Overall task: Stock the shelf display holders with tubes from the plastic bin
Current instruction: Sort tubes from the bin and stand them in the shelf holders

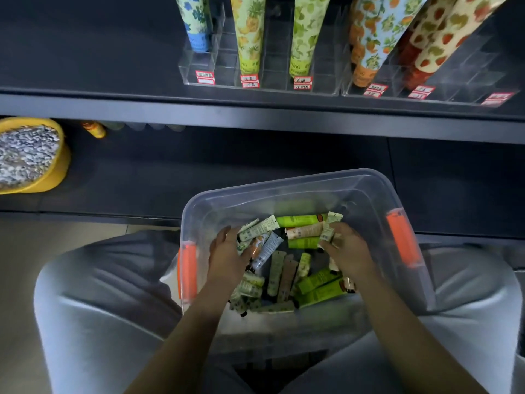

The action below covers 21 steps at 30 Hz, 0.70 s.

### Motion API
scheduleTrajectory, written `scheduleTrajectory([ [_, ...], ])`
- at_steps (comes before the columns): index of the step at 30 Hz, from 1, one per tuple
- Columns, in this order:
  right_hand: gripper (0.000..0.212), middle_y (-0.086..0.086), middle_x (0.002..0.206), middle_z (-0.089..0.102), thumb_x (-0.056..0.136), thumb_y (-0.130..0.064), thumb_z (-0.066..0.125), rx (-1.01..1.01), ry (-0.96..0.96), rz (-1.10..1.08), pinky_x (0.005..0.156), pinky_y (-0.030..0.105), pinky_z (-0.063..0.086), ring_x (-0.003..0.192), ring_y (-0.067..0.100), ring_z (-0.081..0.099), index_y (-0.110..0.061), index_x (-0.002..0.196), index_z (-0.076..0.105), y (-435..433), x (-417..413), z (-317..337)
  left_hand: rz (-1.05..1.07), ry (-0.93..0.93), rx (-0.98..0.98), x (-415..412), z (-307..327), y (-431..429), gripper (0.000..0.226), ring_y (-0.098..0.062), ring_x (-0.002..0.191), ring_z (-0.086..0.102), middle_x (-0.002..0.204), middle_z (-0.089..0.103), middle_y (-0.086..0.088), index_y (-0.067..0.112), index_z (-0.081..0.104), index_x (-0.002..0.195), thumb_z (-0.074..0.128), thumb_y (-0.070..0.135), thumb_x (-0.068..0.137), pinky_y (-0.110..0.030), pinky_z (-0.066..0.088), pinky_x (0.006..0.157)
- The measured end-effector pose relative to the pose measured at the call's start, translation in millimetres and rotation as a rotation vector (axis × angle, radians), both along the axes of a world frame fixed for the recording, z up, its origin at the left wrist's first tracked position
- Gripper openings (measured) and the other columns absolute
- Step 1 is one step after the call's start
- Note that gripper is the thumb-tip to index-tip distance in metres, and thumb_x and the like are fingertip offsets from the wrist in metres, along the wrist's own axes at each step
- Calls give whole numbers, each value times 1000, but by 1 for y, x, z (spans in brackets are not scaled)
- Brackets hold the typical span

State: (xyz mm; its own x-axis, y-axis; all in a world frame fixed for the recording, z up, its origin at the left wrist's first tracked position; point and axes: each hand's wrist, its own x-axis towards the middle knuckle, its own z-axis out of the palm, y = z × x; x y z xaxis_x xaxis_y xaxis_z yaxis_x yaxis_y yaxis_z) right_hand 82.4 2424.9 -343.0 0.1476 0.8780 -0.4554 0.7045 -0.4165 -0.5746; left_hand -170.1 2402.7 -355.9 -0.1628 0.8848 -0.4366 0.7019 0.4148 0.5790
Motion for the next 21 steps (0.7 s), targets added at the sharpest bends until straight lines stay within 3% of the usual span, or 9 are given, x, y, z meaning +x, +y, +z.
scheduleTrajectory([
  [7,46,8,118,62,85,-17,69,-91,150,-161,87,24,41,110,23,58,-10,127,53,11,4,-12,-134,68,0,17,-15,22,47,-23,128,38,137,51,2,26,48,135,59,32,90,-32,26,106],
  [13,25,-3,86,58,85,-9,67,-87,241,-294,80,27,43,89,17,57,-13,105,54,21,3,-12,-129,100,-51,21,-26,28,44,-20,129,37,140,48,7,31,48,135,56,30,92,-33,25,106],
  [17,36,1,102,57,86,-9,66,-119,310,-345,81,24,39,100,14,54,-9,119,53,25,1,-14,-113,108,-37,20,-28,31,39,-19,124,42,138,49,10,33,52,131,55,28,93,-36,27,105],
  [21,39,-1,101,58,87,-11,65,-142,299,-340,86,29,42,103,16,56,-10,124,53,29,-1,-22,-112,126,-34,21,-28,35,35,-18,120,42,132,52,11,33,55,125,58,26,91,-37,29,102],
])
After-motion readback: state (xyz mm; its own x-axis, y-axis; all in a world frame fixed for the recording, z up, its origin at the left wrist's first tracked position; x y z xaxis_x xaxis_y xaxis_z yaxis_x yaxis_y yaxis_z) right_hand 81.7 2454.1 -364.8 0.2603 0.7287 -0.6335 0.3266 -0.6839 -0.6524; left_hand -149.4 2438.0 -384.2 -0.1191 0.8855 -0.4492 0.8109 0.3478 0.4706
